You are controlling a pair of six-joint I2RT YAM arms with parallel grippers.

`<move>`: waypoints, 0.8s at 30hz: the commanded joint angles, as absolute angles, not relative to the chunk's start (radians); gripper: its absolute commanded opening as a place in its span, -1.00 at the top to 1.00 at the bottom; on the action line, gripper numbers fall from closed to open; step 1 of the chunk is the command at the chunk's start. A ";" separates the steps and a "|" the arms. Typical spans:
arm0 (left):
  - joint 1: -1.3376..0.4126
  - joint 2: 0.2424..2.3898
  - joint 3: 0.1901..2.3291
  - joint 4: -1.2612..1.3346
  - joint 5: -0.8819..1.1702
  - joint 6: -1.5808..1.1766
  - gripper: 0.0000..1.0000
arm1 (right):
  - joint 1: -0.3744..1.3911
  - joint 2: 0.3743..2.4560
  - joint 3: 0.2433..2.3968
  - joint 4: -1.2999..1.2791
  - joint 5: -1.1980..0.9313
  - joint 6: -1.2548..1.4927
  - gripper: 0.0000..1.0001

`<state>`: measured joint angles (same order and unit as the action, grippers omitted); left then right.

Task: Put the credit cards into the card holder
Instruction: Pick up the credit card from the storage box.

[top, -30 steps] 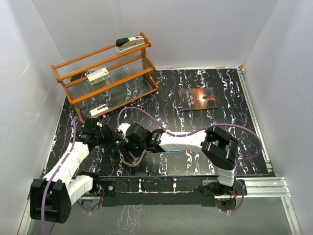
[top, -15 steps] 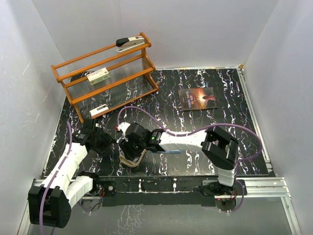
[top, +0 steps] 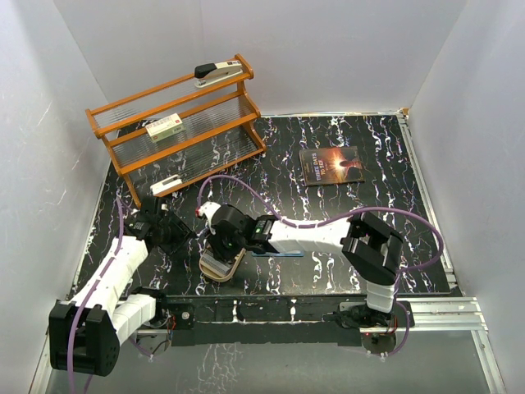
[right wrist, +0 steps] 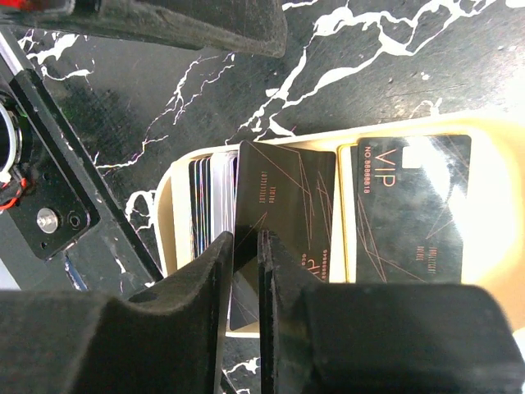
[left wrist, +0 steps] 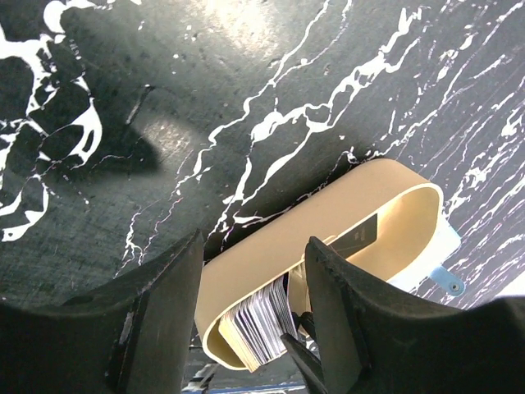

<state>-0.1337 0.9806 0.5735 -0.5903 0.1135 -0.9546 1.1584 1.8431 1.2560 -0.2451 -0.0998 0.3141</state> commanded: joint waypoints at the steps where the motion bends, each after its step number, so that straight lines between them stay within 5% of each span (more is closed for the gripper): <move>1: -0.130 0.977 0.572 -0.544 0.170 -0.879 -0.02 | 1.163 1.780 1.289 -0.206 -0.070 0.324 0.72; 9: -0.130 1.005 0.596 -0.476 0.300 -0.729 -0.02 | 1.163 1.732 1.292 -0.229 0.004 0.324 1.00; 24: -0.147 0.977 0.623 -0.318 0.553 -0.652 0.05 | 1.105 1.515 1.207 -0.344 0.184 0.415 1.00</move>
